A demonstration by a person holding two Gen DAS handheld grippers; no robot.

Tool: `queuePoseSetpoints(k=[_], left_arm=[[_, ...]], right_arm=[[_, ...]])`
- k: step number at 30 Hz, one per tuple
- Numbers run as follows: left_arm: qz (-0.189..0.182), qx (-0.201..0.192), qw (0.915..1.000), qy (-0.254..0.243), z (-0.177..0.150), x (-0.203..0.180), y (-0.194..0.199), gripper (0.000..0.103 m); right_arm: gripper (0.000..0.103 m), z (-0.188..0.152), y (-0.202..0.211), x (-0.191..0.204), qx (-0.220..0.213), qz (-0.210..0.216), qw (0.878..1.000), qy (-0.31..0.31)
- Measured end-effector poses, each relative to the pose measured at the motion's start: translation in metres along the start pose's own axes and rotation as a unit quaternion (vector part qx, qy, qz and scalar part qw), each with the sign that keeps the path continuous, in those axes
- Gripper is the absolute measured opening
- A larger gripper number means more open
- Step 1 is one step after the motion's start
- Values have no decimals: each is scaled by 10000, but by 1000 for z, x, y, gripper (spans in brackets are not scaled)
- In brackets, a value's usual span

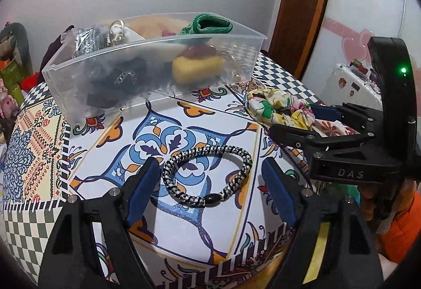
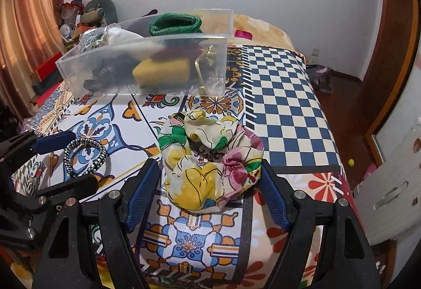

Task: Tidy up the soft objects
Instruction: 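Grasp the braided bracelet with the left tool while the right grasps the floral scrunchie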

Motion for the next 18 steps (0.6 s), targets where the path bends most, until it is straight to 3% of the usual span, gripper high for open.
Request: queuePoseSetpoints(k=[3,11,18], left_arm=[[67,-23,10000,-48,-2,0,0,68],[64,-71,9999,-126,-2,2,2,47],[-119,-50,9999,114,0,14,7,26]], right_arm=[[67,0,2,3,-65,-2,10000,30],[28,2,5,6,-71,145,9998,82],[18,5,10,9,-185,152,9997,107]])
Point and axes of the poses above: each gripper's, at about its wrist camera, not at the fingertips, and y roughly against the way its jaws point, x to its left, z to its top, the point moved 2 cm from there along -y, roughly the way its jaws point, and after that the axes turned 2 degrees about -z, right-handed, at the moved point
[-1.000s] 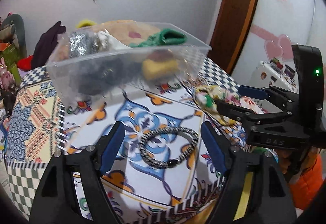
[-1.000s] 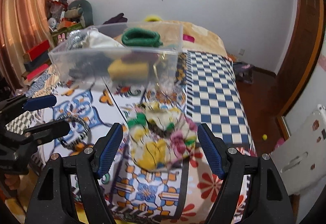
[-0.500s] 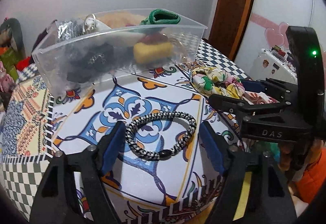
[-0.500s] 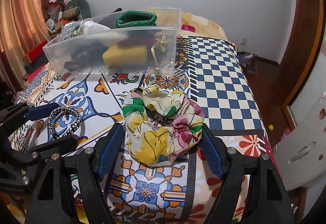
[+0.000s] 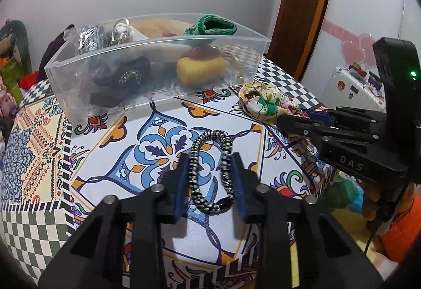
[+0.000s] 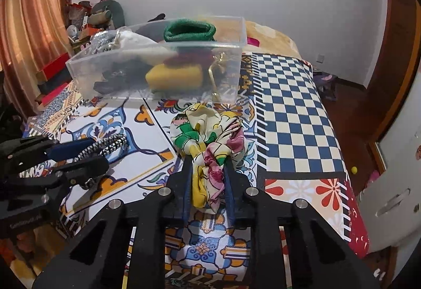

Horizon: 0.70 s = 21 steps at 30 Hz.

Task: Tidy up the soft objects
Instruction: 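Grasp the braided bracelet with the left tool while the right grasps the floral scrunchie, then drop the bracelet and scrunchie into the box and open both tools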

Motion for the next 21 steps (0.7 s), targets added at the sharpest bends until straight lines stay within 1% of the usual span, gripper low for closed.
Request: queuePoseSetpoints(k=[5,9,15,21], left_arm=[[-15,-100,9999,22,3,2,7,16],[-21,-212,9998,46,8,4,15,13],[35,-405,9991,147,19,15,30,13],[235,-771,9967,87,46,27,53,13]], right_arm=[[18,8,11,2,-189,41,9998,-14],[18,13,21,2,-350,74,9994,-35],[18,26,34,4,-580,142,9982,-16],[18,48,41,12,-852,201,9961,57]])
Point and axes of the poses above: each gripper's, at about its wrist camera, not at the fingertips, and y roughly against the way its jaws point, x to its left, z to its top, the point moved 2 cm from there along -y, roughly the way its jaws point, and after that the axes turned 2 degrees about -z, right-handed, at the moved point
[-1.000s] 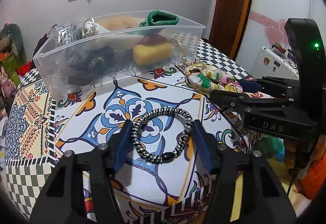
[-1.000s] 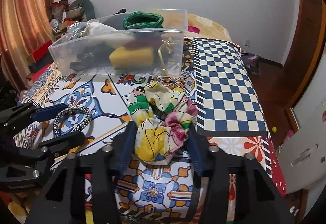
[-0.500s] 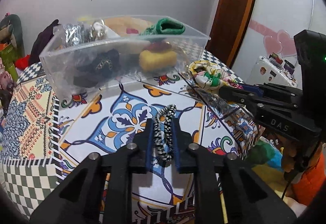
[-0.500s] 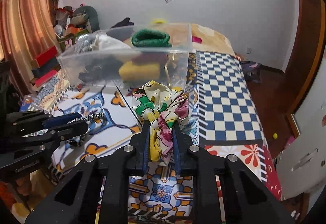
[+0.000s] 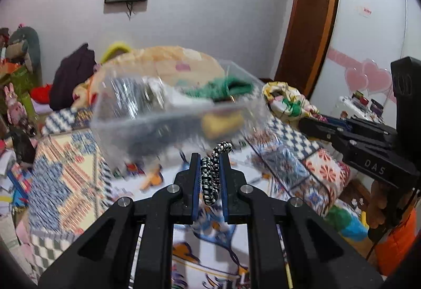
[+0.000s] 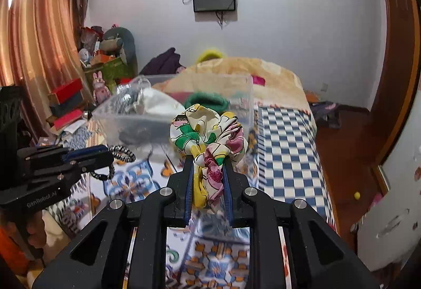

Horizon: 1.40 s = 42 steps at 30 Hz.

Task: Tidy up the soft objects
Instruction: 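Drop the bracelet and scrunchie into the box and open both tools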

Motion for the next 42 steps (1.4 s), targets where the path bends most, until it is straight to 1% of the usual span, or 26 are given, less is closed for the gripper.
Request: queuePoseSetpoints(k=[3,7,11,13,15,18,23,28,34,35,36,37,38,40,42], left_arm=[[175,-228,9996,-45,16,7,8,13],[291,-438,9986,-15,36,13,12,13],[463,-642,9968,-71,54,18,11,13],[544,-732,9958,-80,67,19,5,13],[579,-768,9953,-55,73,23,0,13],[570,-671,9961,7,78,28,-15,13],[704,-506,9962,9,82,38,-44,13],[792,-209,9966,-32,78,47,-73,13],[707,-42,9975,23,70,54,-84,13],[702,-11,9975,23,70,54,-85,15],[693,19,9976,32,69,55,-86,20],[652,62,9978,61,69,56,-86,23],[613,86,9980,94,68,56,-86,30],[585,101,9981,150,65,58,-84,33],[553,112,9983,169,64,58,-80,39]], right_arm=[[18,11,-1,3,-124,14,9999,30],[18,26,-3,6,-313,79,9995,9],[18,41,-10,11,-443,140,9989,9],[18,47,-15,13,-483,154,9987,10],[18,53,-22,16,-483,218,9986,-21],[18,61,-37,18,-391,279,9988,-60],[18,63,-62,23,-187,296,9994,-12],[18,63,-88,32,99,215,9996,142],[18,56,-104,34,425,301,9984,222],[18,53,-106,36,470,265,9981,288],[19,52,-106,37,494,238,9980,323],[23,51,-107,38,538,217,9977,363],[27,49,-107,38,574,218,9973,394],[30,49,-104,38,611,219,9970,421],[32,51,-100,36,609,267,9969,411]])
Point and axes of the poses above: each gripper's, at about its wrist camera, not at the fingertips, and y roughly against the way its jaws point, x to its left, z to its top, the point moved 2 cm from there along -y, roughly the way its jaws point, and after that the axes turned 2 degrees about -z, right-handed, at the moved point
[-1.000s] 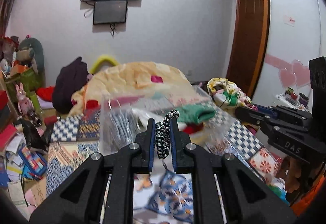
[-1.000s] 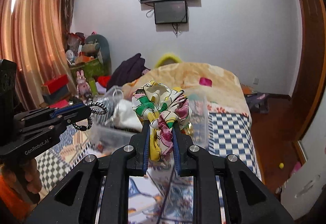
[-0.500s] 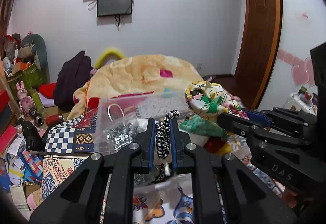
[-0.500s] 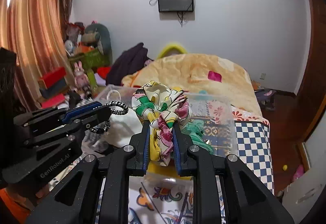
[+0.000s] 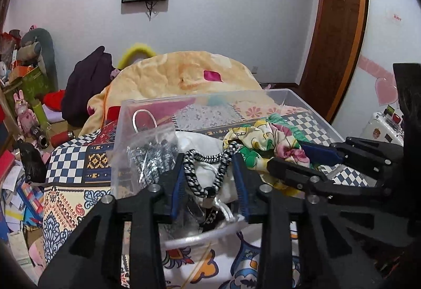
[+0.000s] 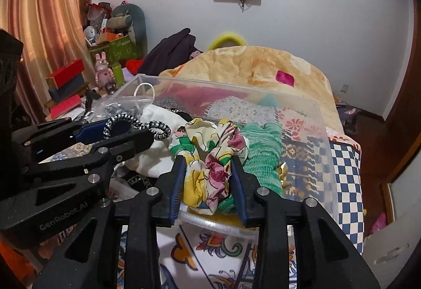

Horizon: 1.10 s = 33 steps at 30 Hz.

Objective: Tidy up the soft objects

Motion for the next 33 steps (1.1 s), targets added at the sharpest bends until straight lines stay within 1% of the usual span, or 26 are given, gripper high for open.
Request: queuePoseSetpoints(k=[2,4,6,8,13,15,17,19,22,25,29,31,33], left_arm=[[-21,-22,10000,3,0,0,6,43],[-28,-91,10000,-28,0,-1,15,47],[-27,-227,9997,-72,1,-3,27,53],[-18,-401,9991,-116,3,-5,42,58],[-40,-727,9972,-173,13,-10,75,60],[-64,-882,9960,-154,17,-10,91,61],[-55,-1106,9937,-159,20,-12,109,62],[-56,-1270,9917,-162,22,-15,123,63],[-95,-1560,9875,-188,22,-22,147,68],[-86,-1791,9835,-228,20,-28,166,76],[-102,-1940,9807,-199,16,-33,181,90],[-80,-1982,9800,-170,14,-34,186,93],[-18,-2020,9792,-180,11,-36,189,97]], right_arm=[[38,1,8,-2,-66,27,10000,-19],[41,2,16,-3,-161,42,9999,-26],[43,4,27,-4,-289,74,9996,-32],[44,6,42,-5,-467,99,9989,-41],[46,14,72,-4,-863,60,9962,-38],[49,15,83,-5,-1026,75,9947,-59],[55,17,101,-6,-1279,67,9917,-99],[57,18,113,-7,-1449,78,9893,-136],[58,17,133,-9,-1724,101,9847,-243],[65,15,152,-11,-1983,109,9795,-333],[77,8,171,-7,-2250,88,9737,-349],[79,6,175,-4,-2330,76,9719,-310],[85,2,179,-1,-2388,77,9706,-288]])
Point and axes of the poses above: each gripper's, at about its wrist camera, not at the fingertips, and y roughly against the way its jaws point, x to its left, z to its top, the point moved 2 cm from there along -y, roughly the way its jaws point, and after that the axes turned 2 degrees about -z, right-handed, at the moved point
